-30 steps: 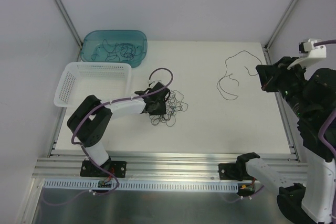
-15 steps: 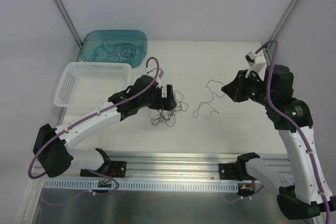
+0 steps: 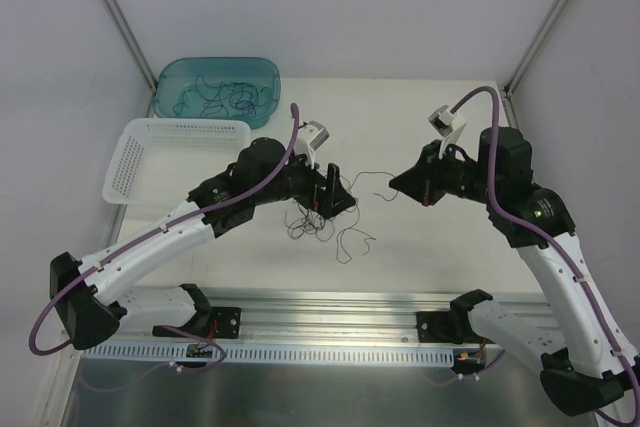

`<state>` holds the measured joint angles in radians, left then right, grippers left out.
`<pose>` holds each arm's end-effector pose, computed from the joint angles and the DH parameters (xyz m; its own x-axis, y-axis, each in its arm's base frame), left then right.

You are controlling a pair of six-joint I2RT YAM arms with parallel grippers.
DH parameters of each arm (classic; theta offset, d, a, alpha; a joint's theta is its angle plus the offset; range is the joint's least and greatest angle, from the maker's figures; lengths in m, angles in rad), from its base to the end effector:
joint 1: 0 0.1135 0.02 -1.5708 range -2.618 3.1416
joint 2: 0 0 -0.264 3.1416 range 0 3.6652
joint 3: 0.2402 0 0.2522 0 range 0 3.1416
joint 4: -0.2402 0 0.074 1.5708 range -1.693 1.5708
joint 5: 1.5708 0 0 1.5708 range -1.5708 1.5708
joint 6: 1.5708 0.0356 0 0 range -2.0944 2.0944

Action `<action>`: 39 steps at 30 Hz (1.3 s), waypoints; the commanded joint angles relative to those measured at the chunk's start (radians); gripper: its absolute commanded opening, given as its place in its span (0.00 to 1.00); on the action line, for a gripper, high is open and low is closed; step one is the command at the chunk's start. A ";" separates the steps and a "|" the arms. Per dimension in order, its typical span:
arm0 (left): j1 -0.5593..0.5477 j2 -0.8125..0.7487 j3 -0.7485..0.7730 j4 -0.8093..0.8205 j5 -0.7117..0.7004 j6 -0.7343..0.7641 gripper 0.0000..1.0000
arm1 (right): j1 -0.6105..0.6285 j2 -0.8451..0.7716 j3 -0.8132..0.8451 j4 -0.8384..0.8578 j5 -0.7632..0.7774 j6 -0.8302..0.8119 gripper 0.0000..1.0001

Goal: Untangle the cables

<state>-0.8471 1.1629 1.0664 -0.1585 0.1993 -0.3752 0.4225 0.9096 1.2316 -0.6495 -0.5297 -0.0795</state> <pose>0.1737 -0.2072 0.3645 -0.4711 -0.0094 -0.8820 0.7403 0.5396 -0.4011 0.1481 0.0863 0.4226 -0.2297 -0.1784 -0.9568 -0.8110 0.5786 0.0868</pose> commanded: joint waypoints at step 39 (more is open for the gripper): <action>0.538 -0.057 0.175 -0.110 -0.141 -0.034 0.00 | 0.114 -0.063 -0.139 0.030 0.109 -0.039 0.97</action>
<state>-0.4107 1.1484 1.2167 -0.1989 0.0685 -0.3706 0.5293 0.8589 1.1030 -0.6159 -0.4393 -0.0986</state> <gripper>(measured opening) 0.009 0.971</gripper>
